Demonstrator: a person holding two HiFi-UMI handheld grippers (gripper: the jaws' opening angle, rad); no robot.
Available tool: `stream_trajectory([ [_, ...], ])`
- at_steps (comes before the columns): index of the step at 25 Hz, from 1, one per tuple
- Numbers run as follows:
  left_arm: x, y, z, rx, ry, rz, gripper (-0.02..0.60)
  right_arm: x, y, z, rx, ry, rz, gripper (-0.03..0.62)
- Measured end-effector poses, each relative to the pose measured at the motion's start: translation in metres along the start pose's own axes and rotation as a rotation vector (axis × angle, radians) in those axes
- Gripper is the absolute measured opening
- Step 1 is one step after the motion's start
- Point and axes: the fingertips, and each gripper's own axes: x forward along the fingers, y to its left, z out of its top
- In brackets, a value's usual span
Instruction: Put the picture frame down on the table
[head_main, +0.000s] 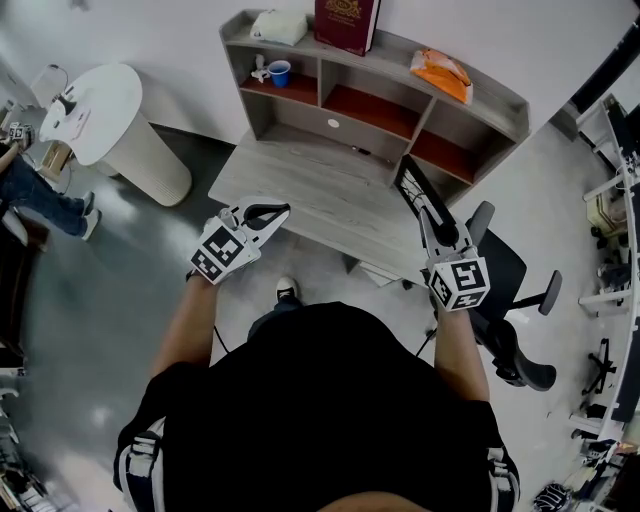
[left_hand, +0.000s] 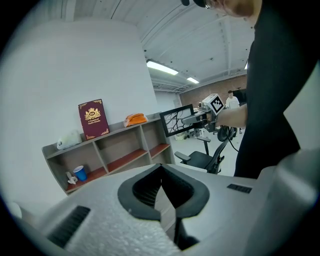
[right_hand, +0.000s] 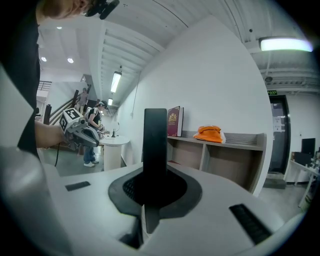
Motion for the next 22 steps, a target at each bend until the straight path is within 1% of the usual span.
stream_trajectory([
  [6, 0.002, 0.009, -0.003, -0.010, -0.005, -0.003, 0.017, 0.008, -0.004, -0.002, 0.032, -0.008, -0.004, 0.016],
  [10, 0.006, 0.007, -0.004, -0.019, -0.002, -0.018, 0.017, 0.011, -0.007, -0.007, 0.043, 0.009, -0.007, 0.016],
  [16, 0.008, 0.007, -0.012, -0.041, 0.004, -0.042, 0.017, 0.020, -0.012, -0.012, 0.102, 0.014, 0.001, 0.015],
  [22, 0.018, 0.028, -0.027, -0.047, 0.008, -0.059, 0.017, 0.037, -0.014, -0.017, 0.121, 0.030, -0.010, 0.016],
])
